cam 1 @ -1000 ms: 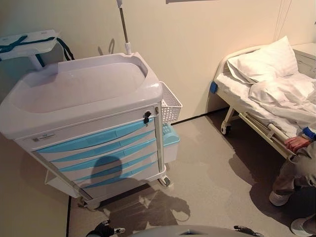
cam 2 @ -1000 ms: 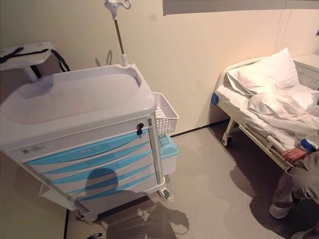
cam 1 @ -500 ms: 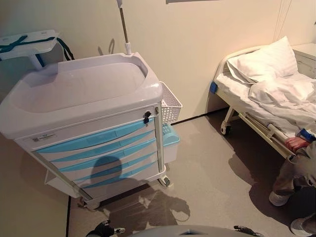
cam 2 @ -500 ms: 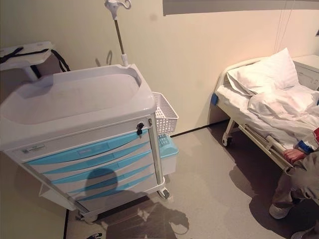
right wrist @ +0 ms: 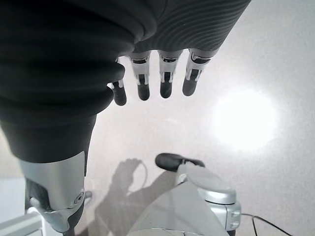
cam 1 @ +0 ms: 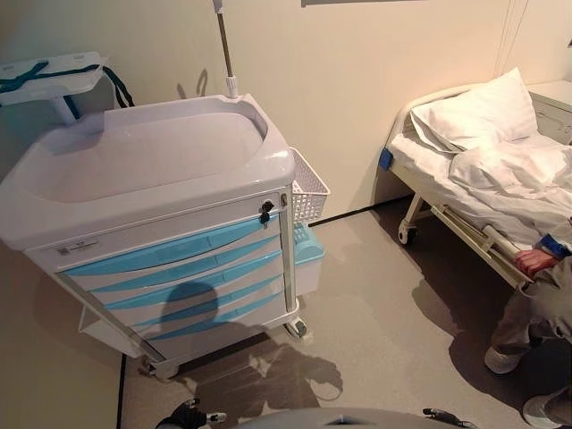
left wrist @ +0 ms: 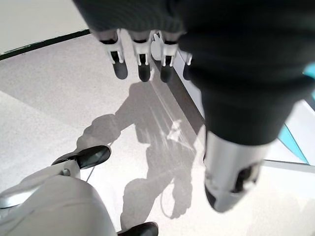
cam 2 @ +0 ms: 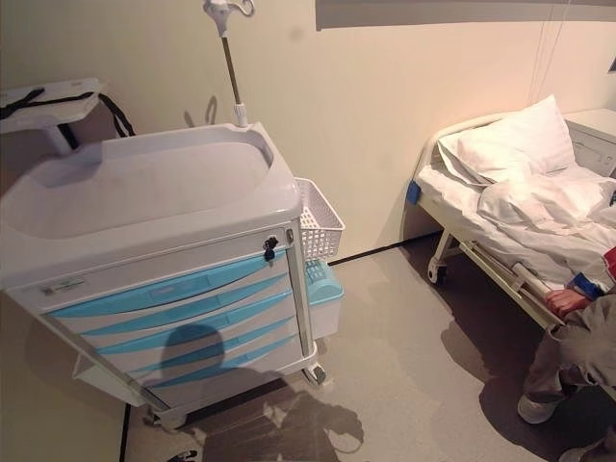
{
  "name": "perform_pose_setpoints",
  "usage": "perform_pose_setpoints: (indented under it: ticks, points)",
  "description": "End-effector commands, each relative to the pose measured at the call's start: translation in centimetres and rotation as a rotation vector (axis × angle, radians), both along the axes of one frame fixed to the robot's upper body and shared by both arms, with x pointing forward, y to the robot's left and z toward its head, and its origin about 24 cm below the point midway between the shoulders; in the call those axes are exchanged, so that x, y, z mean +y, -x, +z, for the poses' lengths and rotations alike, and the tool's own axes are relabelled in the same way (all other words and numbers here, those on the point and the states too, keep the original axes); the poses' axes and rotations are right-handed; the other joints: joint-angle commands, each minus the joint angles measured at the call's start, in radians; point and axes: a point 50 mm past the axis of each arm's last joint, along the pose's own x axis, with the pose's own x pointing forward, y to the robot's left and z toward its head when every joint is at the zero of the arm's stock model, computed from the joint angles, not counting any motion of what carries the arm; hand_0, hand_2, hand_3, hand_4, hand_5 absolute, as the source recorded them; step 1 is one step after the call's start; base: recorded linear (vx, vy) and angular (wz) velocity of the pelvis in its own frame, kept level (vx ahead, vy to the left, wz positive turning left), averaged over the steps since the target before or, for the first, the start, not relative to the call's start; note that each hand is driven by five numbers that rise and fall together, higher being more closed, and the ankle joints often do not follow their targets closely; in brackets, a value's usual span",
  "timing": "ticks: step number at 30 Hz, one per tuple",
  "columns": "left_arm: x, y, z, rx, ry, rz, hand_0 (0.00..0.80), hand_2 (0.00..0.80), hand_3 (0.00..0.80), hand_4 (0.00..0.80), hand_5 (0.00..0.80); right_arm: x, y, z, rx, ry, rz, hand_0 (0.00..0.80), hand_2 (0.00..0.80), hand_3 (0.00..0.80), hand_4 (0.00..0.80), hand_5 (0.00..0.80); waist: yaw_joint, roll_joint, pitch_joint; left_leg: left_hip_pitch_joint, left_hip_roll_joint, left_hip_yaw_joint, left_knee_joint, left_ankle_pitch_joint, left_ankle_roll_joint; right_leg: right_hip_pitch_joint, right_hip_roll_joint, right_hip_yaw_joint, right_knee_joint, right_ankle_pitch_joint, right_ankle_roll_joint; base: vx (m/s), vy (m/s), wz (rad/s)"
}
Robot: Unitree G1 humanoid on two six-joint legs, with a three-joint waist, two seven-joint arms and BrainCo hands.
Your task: Open the drawer and pick up the medicine
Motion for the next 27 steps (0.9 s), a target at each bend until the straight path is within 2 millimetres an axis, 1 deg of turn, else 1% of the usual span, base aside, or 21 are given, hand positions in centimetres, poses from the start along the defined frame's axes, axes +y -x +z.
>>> perform_pose_setpoints:
  ticks: [1,3,6,12,14,15,17,19,20,21,23,24,25,26,27]
  points:
    - [1.0,-2.9,0.8,-0.067,-0.035,-0.008,0.0,0.0,0.0,0.0,0.0,0.0,-3.1,0.5,-0.052,0.012,0.045,0.0,0.0,0.0,0.0,0.0,-0.02,-0.028,0.049,-0.096,-0.026,-0.038,0.003,0.039,0.011,0.056,0.008,-0.018,0.009,-0.076,0.059,-0.094,0.011,-0.01]
    - [1.0,-3.2,0.8,-0.074,-0.036,-0.009,0.0,0.0,0.0,0.0,0.0,0.0,-3.3,0.5,-0.057,0.015,0.047,0.0,0.0,0.0,0.0,0.0,-0.02,-0.027,0.055,-0.111,-0.028,-0.039,0.003,0.046,0.01,0.042,0.009,-0.019,0.009,-0.072,0.059,-0.079,0.008,-0.02]
    - [1.2,-4.1,1.1,-0.102,-0.045,0.002,0.0,0.0,0.0,0.0,0.0,-0.2,-4.1,0.8,-0.074,0.027,0.053,0.0,0.0,0.0,0.0,0.0,-0.019,-0.026,0.074,-0.16,-0.031,-0.042,0.003,0.066,0.008,-0.006,0.007,-0.024,0.009,-0.053,0.059,-0.124,0.014,-0.02]
    - [1.5,-5.8,1.8,-0.157,-0.06,0.012,0.0,0.0,0.0,0.0,0.0,-0.9,-6.0,1.5,-0.127,0.057,0.06,0.0,0.0,0.0,0.0,0.0,-0.02,-0.028,0.112,-0.252,-0.037,-0.047,0.003,0.096,0.004,-0.099,0.005,-0.028,0.009,-0.021,0.061,-0.1,0.009,0.0]
    - [1.8,-7.0,2.3,-0.204,-0.068,0.028,0.0,0.0,0.0,0.0,0.0,-1.1,-7.3,2.0,-0.164,0.067,0.07,0.0,0.0,0.0,0.0,0.0,-0.019,-0.028,0.139,-0.296,-0.042,-0.049,0.003,0.111,0.004,-0.146,0.002,-0.026,0.009,-0.004,0.062,-0.116,0.025,0.01]
    - [1.8,-7.0,2.3,-0.204,-0.068,0.028,0.0,0.0,0.0,0.0,0.0,-1.1,-7.3,2.0,-0.164,0.067,0.07,0.0,0.0,0.0,0.0,0.0,-0.019,-0.028,0.139,-0.296,-0.042,-0.049,0.003,0.111,0.004,-0.147,0.002,-0.026,0.009,-0.004,0.062,-0.121,0.021,-0.01]
    - [1.8,-8.5,2.9,-0.262,-0.062,0.044,0.0,0.0,0.0,0.0,0.0,-1.3,-8.0,2.3,-0.18,0.081,0.081,0.0,0.0,0.0,0.0,0.0,-0.014,-0.034,0.158,-0.347,-0.037,-0.049,0.003,0.126,0.004,-0.195,-0.001,-0.02,0.009,0.011,0.06,-0.087,0.003,-0.01]
    - [1.8,-8.7,3.0,-0.273,-0.058,0.043,0.0,0.0,0.0,0.0,0.0,-1.3,-8.1,2.3,-0.182,0.083,0.085,0.0,0.0,0.0,0.0,0.0,-0.014,-0.036,0.164,-0.361,-0.037,-0.052,0.009,0.129,0.006,-0.203,-0.002,-0.02,0.009,0.012,0.059,-0.039,0.007,0.03]
    - [1.6,-9.6,3.4,-0.311,-0.051,0.054,0.0,0.0,0.0,0.0,0.0,-1.3,-8.5,2.5,-0.194,0.089,0.09,0.0,0.0,0.0,0.0,0.0,-0.012,-0.038,0.185,-0.378,-0.041,-0.064,0.02,0.13,0.01,-0.217,-0.006,-0.023,0.018,0.012,0.056,-0.032,0.019,0.02]
    - [1.6,-9.6,3.4,-0.311,-0.051,0.054,0.0,0.0,0.0,0.0,0.0,-1.3,-8.5,2.5,-0.194,0.089,0.09,0.0,0.0,0.0,0.0,0.0,-0.013,-0.038,0.185,-0.379,-0.041,-0.064,0.02,0.13,0.01,-0.218,-0.006,-0.023,0.018,0.012,0.056,-0.058,0.034,0.03]
    - [1.4,-11.0,4.1,-0.374,-0.034,0.064,0.0,0.0,0.0,0.0,0.0,-1.3,-9.3,2.8,-0.224,0.09,0.092,0.0,0.0,0.0,0.0,0.0,-0.014,-0.042,0.221,-0.422,-0.05,-0.072,0.087,0.108,0.02,-0.254,-0.016,-0.021,0.077,-0.009,0.048,-0.111,0.035,0.04]
    - [1.4,-12.1,4.8,-0.417,-0.031,0.068,0.0,0.0,0.0,0.0,0.0,-1.4,-10.1,3.2,-0.254,0.094,0.089,0.0,0.0,0.0,0.0,0.0,-0.016,-0.046,0.248,-0.46,-0.059,-0.074,0.148,0.088,0.027,-0.288,-0.021,-0.019,0.13,-0.027,0.041,-0.133,0.026,0.07]
    - [1.4,-12.1,4.8,-0.417,-0.031,0.068,0.0,0.0,0.0,0.0,0.0,-1.4,-10.1,3.2,-0.255,0.094,0.089,0.0,0.0,0.0,0.0,0.0,-0.017,-0.045,0.246,-0.466,-0.059,-0.074,0.155,0.085,0.028,-0.292,-0.022,-0.019,0.134,-0.029,0.041,-0.208,0.022,0.09]
    - [1.5,-13.6,5.7,-0.479,-0.024,0.08,0.0,0.0,0.0,0.0,0.0,-1.5,-10.9,3.6,-0.289,0.096,0.08,0.0,0.0,0.0,0.0,0.0,-0.02,-0.048,0.275,-0.535,-0.078,-0.075,0.248,0.054,0.031,-0.352,-0.024,-0.017,0.209,-0.058,0.031,-0.157,0.018,0.09]
    - [1.5,-14.0,6.0,-0.499,-0.017,0.09,0.0,0.0,0.0,0.0,0.0,-1.5,-11.1,3.7,-0.298,0.094,0.072,0.0,0.0,0.0,0.0,0.0,-0.019,-0.048,0.279,-0.565,-0.088,-0.079,0.285,0.04,0.034,-0.385,-0.023,-0.018,0.248,-0.071,0.027,-0.189,0.023,0.1]
